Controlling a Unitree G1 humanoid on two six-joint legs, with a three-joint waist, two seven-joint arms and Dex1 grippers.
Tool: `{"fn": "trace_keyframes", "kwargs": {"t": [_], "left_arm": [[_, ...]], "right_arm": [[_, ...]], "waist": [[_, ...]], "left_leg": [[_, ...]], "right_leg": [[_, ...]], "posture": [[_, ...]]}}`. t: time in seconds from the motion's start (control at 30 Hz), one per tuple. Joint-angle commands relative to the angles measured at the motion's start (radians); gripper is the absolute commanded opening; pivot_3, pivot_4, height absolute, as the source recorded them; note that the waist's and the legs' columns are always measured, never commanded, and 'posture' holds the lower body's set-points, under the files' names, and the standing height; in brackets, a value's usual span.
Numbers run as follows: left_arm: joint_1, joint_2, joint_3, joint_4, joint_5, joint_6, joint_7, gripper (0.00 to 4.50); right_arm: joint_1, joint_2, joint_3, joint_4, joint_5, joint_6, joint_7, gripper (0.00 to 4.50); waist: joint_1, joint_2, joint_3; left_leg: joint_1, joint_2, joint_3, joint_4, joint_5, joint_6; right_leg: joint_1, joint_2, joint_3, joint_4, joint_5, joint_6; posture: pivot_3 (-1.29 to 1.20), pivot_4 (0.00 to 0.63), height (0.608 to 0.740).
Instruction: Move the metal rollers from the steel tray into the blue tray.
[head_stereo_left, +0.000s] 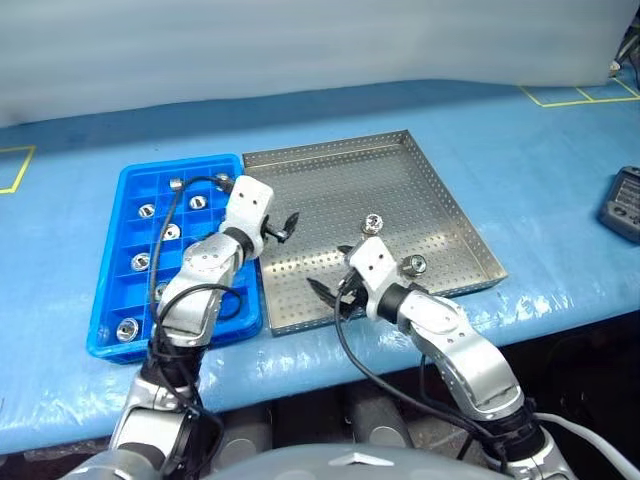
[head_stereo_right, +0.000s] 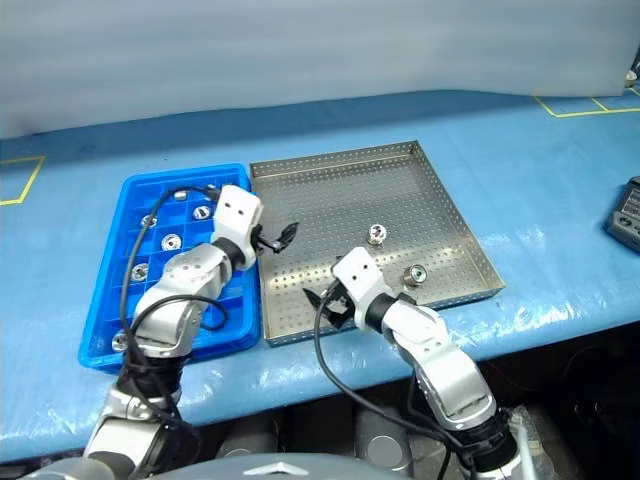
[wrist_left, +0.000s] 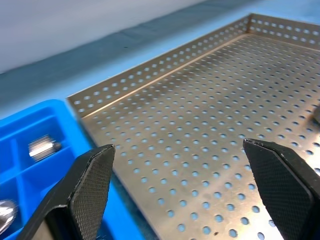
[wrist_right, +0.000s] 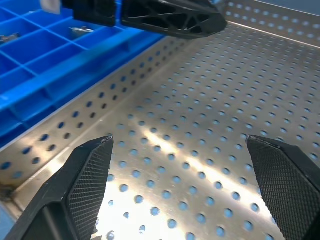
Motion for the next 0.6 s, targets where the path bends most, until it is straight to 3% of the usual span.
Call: {"fn": "trace_keyframes", "kwargs": {"t": [0.03, 0.17, 0.33, 0.6], "left_arm": [[-0.045, -0.017, -0.039, 0.039, 0.001, -0.094, -0.031, 4.47], [-0.024, -0.052, -0.05, 0.023, -0.035, -0.154, -0.067, 4.47], [0.068, -0.019, -0.07, -0.061, -0.064, -0.207, -0.14, 4.47], [0.262, 0.087, -0.09, -0.279, -0.153, -0.206, -0.263, 4.47]], "right_arm": [[0.003, 0.048, -0.072, -0.033, -0.035, 0.0, -0.106, 4.5], [-0.035, 0.151, -0.104, 0.025, -0.094, 0.021, -0.247, 4.5], [-0.125, 0.286, -0.113, 0.155, -0.165, 0.049, -0.396, 4.5], [-0.249, 0.39, -0.161, 0.381, -0.173, 0.009, -0.461, 4.5]], "waist": [[-0.009, 0.0, 0.0], [-0.041, 0.0, 0.0], [-0.088, 0.002, -0.001], [-0.097, 0.004, -0.001]], "left_leg": [[0.0, 0.0, 0.0, 0.0, 0.0, 0.0], [0.0, 0.0, 0.001, 0.0, 0.0, 0.0], [0.0, 0.0, 0.001, -0.001, 0.0, 0.0], [0.0, 0.0, 0.001, -0.001, 0.0, 0.001]], "right_leg": [[0.0, 0.0, 0.0, 0.0, 0.0, 0.0], [0.0, 0.0, 0.001, 0.0, 0.0, 0.0], [-0.001, 0.0, 0.002, 0.001, 0.0, 0.0], [-0.001, 0.0, 0.002, 0.001, 0.0, 0.0]], "posture": [[-0.25, 0.15, 0.74], [-0.29, 0.15, 0.74], [-0.27, 0.15, 0.74], [-0.19, 0.15, 0.74]]}}
